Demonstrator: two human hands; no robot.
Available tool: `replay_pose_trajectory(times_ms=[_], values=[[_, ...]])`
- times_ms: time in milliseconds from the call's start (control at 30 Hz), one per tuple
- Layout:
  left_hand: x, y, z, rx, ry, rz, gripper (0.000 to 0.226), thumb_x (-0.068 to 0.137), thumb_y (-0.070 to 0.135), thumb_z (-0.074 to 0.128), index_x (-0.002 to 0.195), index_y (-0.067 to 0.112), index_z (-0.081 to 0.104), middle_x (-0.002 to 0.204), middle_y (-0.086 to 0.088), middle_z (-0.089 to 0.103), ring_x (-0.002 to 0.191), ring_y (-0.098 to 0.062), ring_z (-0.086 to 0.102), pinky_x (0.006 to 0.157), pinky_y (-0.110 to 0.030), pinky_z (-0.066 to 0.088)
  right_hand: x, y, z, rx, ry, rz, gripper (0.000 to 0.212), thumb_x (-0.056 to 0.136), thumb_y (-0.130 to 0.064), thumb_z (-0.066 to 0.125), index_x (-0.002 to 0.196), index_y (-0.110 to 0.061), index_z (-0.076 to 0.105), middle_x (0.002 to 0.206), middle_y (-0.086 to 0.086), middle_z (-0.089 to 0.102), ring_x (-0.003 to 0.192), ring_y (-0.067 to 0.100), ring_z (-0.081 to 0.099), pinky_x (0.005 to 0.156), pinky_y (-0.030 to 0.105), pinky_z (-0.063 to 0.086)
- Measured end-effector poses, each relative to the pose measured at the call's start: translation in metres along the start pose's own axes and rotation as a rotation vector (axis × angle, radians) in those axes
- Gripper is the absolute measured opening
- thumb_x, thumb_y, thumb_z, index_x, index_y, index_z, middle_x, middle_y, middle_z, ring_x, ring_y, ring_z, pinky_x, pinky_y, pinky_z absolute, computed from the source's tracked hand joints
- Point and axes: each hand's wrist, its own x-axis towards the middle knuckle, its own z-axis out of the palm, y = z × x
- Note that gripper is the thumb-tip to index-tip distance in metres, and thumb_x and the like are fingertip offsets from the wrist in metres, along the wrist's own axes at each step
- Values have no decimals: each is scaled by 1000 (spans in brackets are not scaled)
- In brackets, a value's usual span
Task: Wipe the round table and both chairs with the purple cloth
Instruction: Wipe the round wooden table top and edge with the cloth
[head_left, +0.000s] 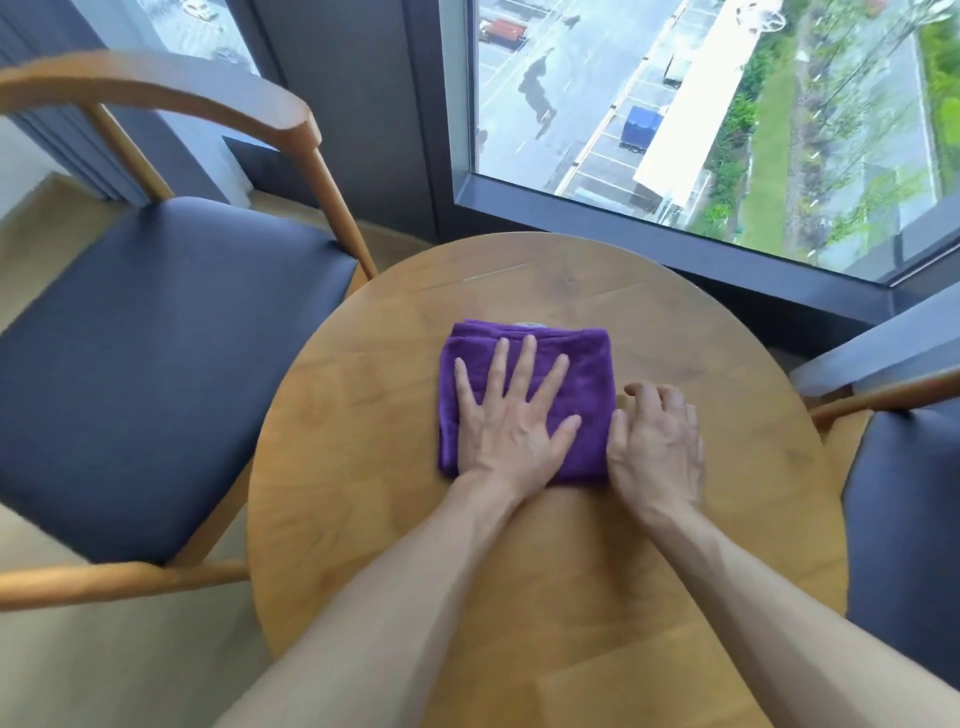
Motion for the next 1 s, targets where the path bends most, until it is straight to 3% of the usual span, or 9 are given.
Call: replay_pose_trajectory(times_ms=[133,333,500,567,700,767,867,1000], values=[[-6,-50,-8,27,16,34,66,93,63,22,156,46,13,168,8,2,155,-17,-5,118,-63,-3,12,-13,5,-36,-23,-62,33,91,-27,54,123,-18,56,131,9,50,121,31,44,97,46,37],[-6,-139,-27,-32,67,-477,62,98,61,24,157,43,15,168,6,5,154,-20,0,119,-65,1,24,-36,15,-142,-109,-178,37,90,-34,54,126,-26,54,137,3,46,128,25,39,104,43,32],[35,-96,-29,-135,84,-726,64,99,55,27,158,37,12,168,-1,1,154,-27,-6,116,-69,-2,29,-49,15,-47,-121,-138,42,94,-33,51,135,-28,48,145,3,40,134,25,36,108,44,30],[63,-73,-31,-176,85,-678,65,98,55,30,158,37,13,168,-1,0,154,-27,-7,116,-68,-5,34,-53,13,8,-107,-165,46,96,-32,49,141,-30,43,151,2,36,138,25,34,111,45,30],[107,-47,-44,-237,-42,-154,57,99,46,37,155,40,24,168,6,5,154,-18,-4,121,-57,-9,51,-65,14,45,-37,-260,54,98,-31,48,150,-30,35,160,1,26,145,22,27,116,44,26],[115,-57,-55,-372,-60,-19,53,100,31,41,152,35,35,167,6,14,154,-15,5,123,-51,-4,58,-73,18,-10,-13,-317,58,97,-34,49,152,-28,33,162,3,23,148,23,23,118,42,19],[99,-92,-61,-463,124,-137,51,98,14,44,148,21,45,163,-1,29,152,-18,20,124,-42,10,75,-88,30,-171,-43,-395,66,96,-51,41,156,-32,20,165,1,13,152,22,10,123,43,5],[60,-140,-50,-350,218,-311,51,100,13,43,151,17,41,162,-2,29,152,-17,21,124,-37,8,87,-125,59,-265,-169,-435,76,90,-71,27,155,-42,2,166,-1,0,153,25,-5,121,53,-3]])
